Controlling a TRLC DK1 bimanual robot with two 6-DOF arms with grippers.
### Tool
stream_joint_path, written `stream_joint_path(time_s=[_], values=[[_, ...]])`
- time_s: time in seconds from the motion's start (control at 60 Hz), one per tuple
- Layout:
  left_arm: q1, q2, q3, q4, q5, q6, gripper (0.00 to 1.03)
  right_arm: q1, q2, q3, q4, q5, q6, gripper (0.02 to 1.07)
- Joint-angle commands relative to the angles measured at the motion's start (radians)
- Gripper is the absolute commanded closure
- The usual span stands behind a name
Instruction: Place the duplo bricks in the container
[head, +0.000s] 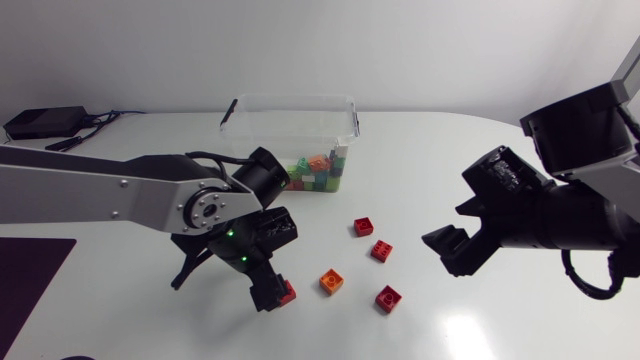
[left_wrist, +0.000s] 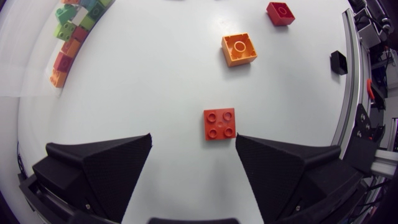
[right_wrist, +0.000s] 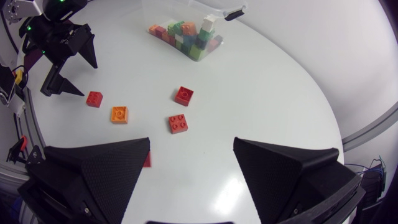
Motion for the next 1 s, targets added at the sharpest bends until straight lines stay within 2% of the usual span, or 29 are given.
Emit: stream_joint_path(time_s=[0.0, 0.133, 0.233, 0.367, 0.517, 0.567, 0.617, 0.633, 0.767, 0.983], values=[[-0.011, 0.046, 0.038, -0.021, 0.003, -0.028, 0.12, 0.013, 0.039, -0.027, 0.009, -0.010, 0.005, 0.10], [-0.032, 0.083, 0.048, -0.032, 0.003, -0.054, 0.12, 0.022, 0.076, -0.045, 0.026, -0.014, 0.012, 0.10], [-0.038, 0.109, 0.056, -0.032, 0.003, -0.071, 0.18, 0.039, 0.099, -0.061, 0.036, -0.016, 0.015, 0.11], [-0.057, 0.135, 0.053, -0.032, 0.003, -0.078, 0.19, 0.057, 0.125, -0.079, 0.058, -0.016, 0.017, 0.11], [-0.060, 0.158, 0.062, -0.031, 0.004, -0.097, 0.32, 0.071, 0.159, -0.107, 0.079, -0.016, 0.014, 0.11], [-0.060, 0.162, 0.061, -0.023, 0.006, -0.098, 0.43, 0.074, 0.166, -0.114, 0.087, -0.016, 0.014, 0.11], [-0.060, 0.167, 0.059, -0.021, 0.014, -0.103, 0.46, 0.080, 0.180, -0.119, 0.089, -0.020, 0.014, 0.12], [-0.060, 0.168, 0.059, -0.020, 0.021, -0.104, 0.51, 0.082, 0.183, -0.119, 0.089, -0.025, 0.012, 0.12], [-0.058, 0.165, 0.059, -0.024, 0.072, -0.109, 0.66, 0.099, 0.229, -0.122, 0.089, -0.068, 0.009, 0.12], [-0.058, 0.121, 0.028, -0.029, 0.080, -0.100, 0.68, 0.126, 0.363, -0.131, 0.133, -0.079, 0.003, 0.13]])
